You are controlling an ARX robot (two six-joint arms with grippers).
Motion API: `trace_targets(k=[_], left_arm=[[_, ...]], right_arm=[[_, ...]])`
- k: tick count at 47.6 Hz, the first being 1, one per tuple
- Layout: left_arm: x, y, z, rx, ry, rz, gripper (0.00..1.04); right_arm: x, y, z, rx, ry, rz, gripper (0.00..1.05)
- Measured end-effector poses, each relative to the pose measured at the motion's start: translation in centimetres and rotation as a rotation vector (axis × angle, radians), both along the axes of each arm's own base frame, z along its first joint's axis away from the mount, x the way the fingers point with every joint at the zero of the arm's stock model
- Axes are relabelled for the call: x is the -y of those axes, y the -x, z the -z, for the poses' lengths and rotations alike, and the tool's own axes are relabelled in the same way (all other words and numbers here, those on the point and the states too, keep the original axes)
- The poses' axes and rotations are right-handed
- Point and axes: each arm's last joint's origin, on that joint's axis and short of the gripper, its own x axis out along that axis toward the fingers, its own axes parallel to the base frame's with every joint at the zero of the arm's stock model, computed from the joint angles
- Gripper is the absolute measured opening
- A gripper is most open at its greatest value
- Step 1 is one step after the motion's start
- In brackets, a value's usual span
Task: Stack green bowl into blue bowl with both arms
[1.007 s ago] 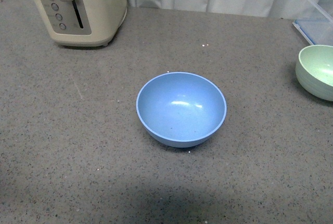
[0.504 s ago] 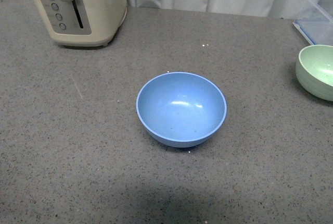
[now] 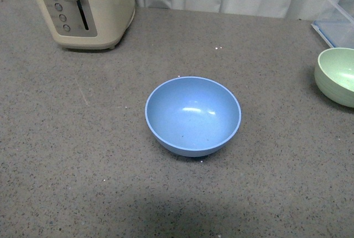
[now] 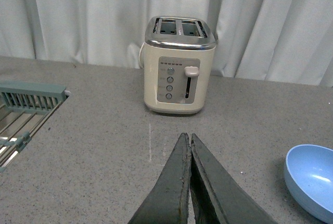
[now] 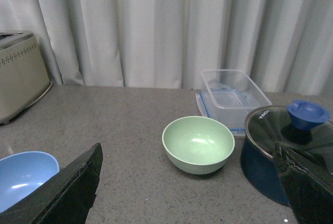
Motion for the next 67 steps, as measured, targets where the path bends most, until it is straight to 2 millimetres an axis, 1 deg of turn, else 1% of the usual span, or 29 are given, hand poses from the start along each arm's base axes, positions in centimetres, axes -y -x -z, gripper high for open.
trace_targets(k=[2,7,8,10,11,12,13,15,16,18,21,22,24,25,28,30,31,35,44,47,53,55,59,67], left_arm=[[0.0,0.0,0.0,0.000,0.000,0.000,0.04],[0.0,0.0,0.0,0.001,0.000,0.000,0.22],[0.0,0.0,0.0,0.001,0.000,0.000,0.25],[0.0,0.0,0.0,0.002,0.000,0.000,0.32],[0.0,0.0,0.0,0.002,0.000,0.000,0.34],[0.0,0.0,0.0,0.000,0.000,-0.002,0.39],[0.0,0.0,0.0,0.000,0.000,-0.001,0.41],[0.0,0.0,0.0,0.000,0.000,0.000,0.48],[0.0,0.0,0.0,0.001,0.000,0.000,0.52],[0.0,0.0,0.0,0.001,0.000,0.000,0.64],[0.0,0.0,0.0,0.001,0.000,0.000,0.75],[0.0,0.0,0.0,0.001,0.000,0.000,0.79],[0.0,0.0,0.0,0.001,0.000,0.000,0.86],[0.0,0.0,0.0,0.001,0.000,-0.001,0.91],[0.0,0.0,0.0,0.001,0.000,-0.001,1.00],[0.0,0.0,0.0,0.001,-0.002,-0.001,0.99],[0.0,0.0,0.0,0.001,-0.002,-0.001,0.98],[0.0,0.0,0.0,0.001,-0.002,0.000,0.98],[0.0,0.0,0.0,0.001,-0.002,0.000,0.98],[0.0,0.0,0.0,0.001,-0.002,0.000,0.98],[0.0,0.0,0.0,0.001,-0.003,0.000,0.98],[0.0,0.0,0.0,0.001,-0.003,0.000,0.98],[0.0,0.0,0.0,0.001,-0.002,0.000,0.98],[0.0,0.0,0.0,0.001,-0.002,0.000,0.98]], right_arm=[[0.0,0.0,0.0,0.000,0.000,0.000,0.96],[0.0,0.0,0.0,0.000,0.000,0.001,0.96],[0.0,0.0,0.1,-0.017,-0.006,0.024,0.96],[0.1,-0.2,0.3,-0.107,-0.009,0.104,0.96],[0.2,-0.4,0.3,-0.138,-0.002,0.174,0.96],[0.3,-0.6,0.0,-0.147,0.004,0.208,0.96],[0.4,-0.9,-0.2,-0.152,0.009,0.224,0.96],[0.7,-1.6,-1.0,-0.152,0.026,0.233,0.96],[0.9,-2.1,-1.4,-0.149,0.032,0.227,0.96],[1.5,-3.8,-2.7,-0.143,0.063,0.182,0.96],[2.2,-5.9,-4.1,-0.147,0.105,0.131,0.96],[2.6,-7.1,-4.5,-0.169,0.124,0.100,0.96],[3.0,-8.7,-4.6,-0.222,0.164,0.046,0.96],[3.2,-9.9,-4.5,-0.271,0.188,-0.001,0.96],[3.3,-12.0,-3.7,-0.366,0.236,-0.101,0.96],[3.2,-13.2,-3.1,-0.419,0.264,-0.176,0.96],[3.2,-13.4,-3.0,-0.434,0.265,-0.188,0.96],[2.8,-15.2,-2.0,-0.533,0.329,-0.322,0.96],[2.4,-17.8,0.3,-0.656,0.474,-0.468,0.96],[2.3,-18.9,1.5,-0.696,0.521,-0.534,0.96],[2.8,-21.1,3.2,-0.743,0.585,-0.542,0.96],[2.9,-21.6,3.5,-0.754,0.589,-0.541,0.96],[3.1,-22.6,4.0,-0.766,0.585,-0.544,0.96],[3.1,-23.9,4.1,-0.758,0.574,-0.558,0.96]])
